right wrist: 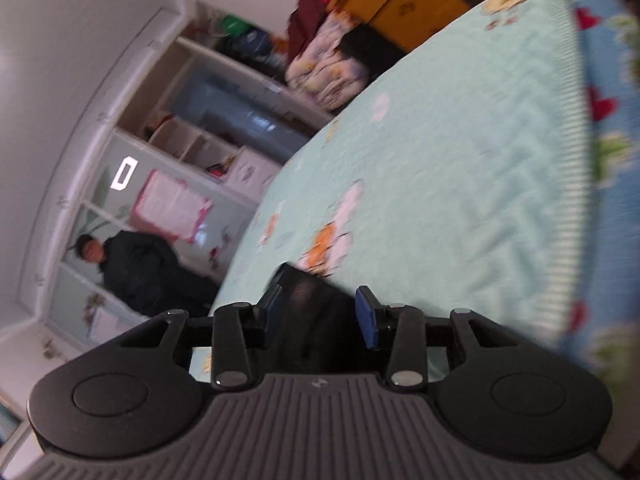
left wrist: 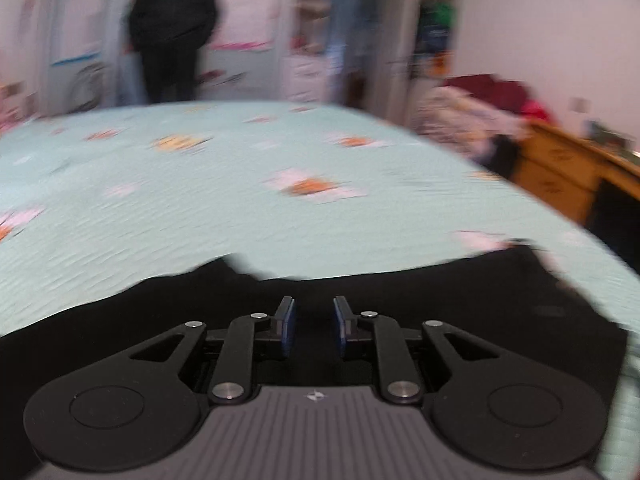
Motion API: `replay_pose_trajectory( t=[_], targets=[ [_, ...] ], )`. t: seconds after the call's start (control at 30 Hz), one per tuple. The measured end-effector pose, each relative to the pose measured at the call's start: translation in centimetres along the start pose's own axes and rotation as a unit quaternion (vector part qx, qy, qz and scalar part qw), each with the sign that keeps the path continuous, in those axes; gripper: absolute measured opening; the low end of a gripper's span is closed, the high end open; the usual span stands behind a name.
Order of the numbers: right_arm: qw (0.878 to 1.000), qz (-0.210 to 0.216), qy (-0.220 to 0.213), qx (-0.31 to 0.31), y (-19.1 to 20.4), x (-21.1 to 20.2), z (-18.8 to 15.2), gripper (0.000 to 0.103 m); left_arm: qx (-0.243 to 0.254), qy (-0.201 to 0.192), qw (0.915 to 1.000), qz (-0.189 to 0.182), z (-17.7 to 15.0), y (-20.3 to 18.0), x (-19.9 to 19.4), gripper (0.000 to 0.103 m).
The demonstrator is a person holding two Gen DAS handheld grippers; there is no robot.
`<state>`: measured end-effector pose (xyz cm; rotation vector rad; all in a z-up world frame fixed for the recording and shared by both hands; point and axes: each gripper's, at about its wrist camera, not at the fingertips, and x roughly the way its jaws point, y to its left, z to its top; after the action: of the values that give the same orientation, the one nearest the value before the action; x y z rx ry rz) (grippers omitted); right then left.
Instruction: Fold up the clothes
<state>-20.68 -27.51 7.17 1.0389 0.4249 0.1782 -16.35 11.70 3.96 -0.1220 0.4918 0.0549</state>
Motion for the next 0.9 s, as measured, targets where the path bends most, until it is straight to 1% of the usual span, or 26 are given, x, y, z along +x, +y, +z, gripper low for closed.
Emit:
replay_pose_trajectory(
  t=[0.07,0.1,0.13,0.2,0.23,0.3,0.37,0.4,0.5,0.6,0.7,0.77,0.83,0.9],
  targets=[
    [1.0,0.002,0.005,0.021,-0.9,-0.1,0.4,0.042,0.034,-0.006,0.9979,-0.055,0.1,-3.1,-1.1,0.038],
    [0.999,0.008,0.013,0.035,-1.3,0.1,0.6,0.042,0.054,-0.006,0.9952,-0.082,0.1,-4.6,-1.5,0.043],
    [0.999,0.014,0.019,0.045,-1.6,0.3,0.7,0.042,0.082,-0.002,0.9911,-0.105,-0.4,-6.1,-1.9,0.044],
    [0.998,0.03,0.028,0.053,-1.6,0.6,0.6,0.042,0.151,0.005,0.9775,-0.147,-2.0,-8.9,-3.1,0.045],
    [0.997,0.037,0.036,0.053,-1.4,0.8,0.4,0.042,0.196,0.004,0.9685,-0.154,-3.1,-10.0,-3.7,0.046],
    [0.996,0.049,0.055,0.057,-1.3,1.1,-0.2,0.042,0.281,-0.003,0.9492,-0.141,-5.5,-11.9,-5.1,0.046],
    [0.994,0.053,0.07,0.06,-1.3,1.4,-0.8,0.042,0.329,-0.015,0.9366,-0.119,-7.4,-12.6,-6.1,0.045],
    [0.994,0.051,0.074,0.058,-1.2,1.6,-1.0,0.042,0.339,-0.022,0.9342,-0.11,-7.8,-12.6,-6.4,0.045],
    [0.994,0.053,0.084,0.049,-0.8,1.8,-1.3,0.042,0.341,-0.023,0.9347,-0.098,-7.9,-12.1,-7.3,0.045],
    [0.993,0.055,0.093,0.04,-0.3,2.1,-1.6,0.042,0.329,-0.019,0.9368,-0.118,-7.4,-11.5,-8.3,0.045],
    [0.992,0.055,0.104,0.035,0.0,2.4,-1.9,0.042,0.35,-0.001,0.9294,-0.116,-8.1,-11.4,-8.5,0.045],
    [0.991,0.047,0.114,0.041,-0.2,2.7,-2.3,0.042,0.358,0.0,0.9258,-0.122,-8.5,-11.4,-8.8,0.045],
    [0.991,0.047,0.117,0.042,-0.2,2.8,-2.3,0.042,0.366,0.001,0.9232,-0.118,-8.7,-11.5,-8.6,0.045],
    [0.991,0.046,0.12,0.042,-0.1,2.9,-2.4,0.041,0.369,0.004,0.923,-0.109,-8.8,-11.5,-8.1,0.045]
  ],
)
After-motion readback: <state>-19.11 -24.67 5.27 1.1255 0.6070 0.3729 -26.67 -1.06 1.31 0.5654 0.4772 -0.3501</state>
